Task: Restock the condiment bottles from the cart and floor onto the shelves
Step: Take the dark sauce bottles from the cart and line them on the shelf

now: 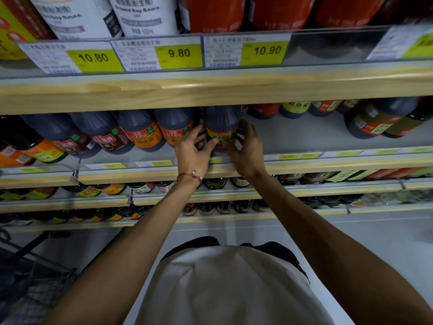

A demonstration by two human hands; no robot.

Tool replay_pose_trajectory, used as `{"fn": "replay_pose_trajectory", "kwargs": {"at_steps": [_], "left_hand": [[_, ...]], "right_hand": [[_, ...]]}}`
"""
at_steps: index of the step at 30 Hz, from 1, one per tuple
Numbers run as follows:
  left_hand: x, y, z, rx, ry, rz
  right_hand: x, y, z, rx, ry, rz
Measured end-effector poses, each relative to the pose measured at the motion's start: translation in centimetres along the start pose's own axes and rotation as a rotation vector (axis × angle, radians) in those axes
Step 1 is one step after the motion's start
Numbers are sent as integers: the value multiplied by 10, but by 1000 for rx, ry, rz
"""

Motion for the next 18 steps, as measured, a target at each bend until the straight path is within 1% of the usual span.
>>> {"fn": "replay_pose_trajectory", "kwargs": {"at_steps": [7,11,15,18], "left_hand": [[-2,4,10,44,45,-137],[-8,5,6,66,-73,-232],[-11,7,6,78,-75,-266],[-14,8,10,51,-57,-270]], "right_hand": [[3,-12,-6,-11,-93,21],[10,-20,-4,-27,-101,3],[14,-22,-4,-44,-82,-19],[14,-21,-3,-58,-69,-26]]}}
Point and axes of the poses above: each hand's wrist, its own y-axis away from the middle knuckle, its own x-axis out of the palm, z = x × y, the point moved 4 cm from there along -y, towards the middle knuckle, and after that the axes turned 15 degrees about z, right-handed, at the moved point
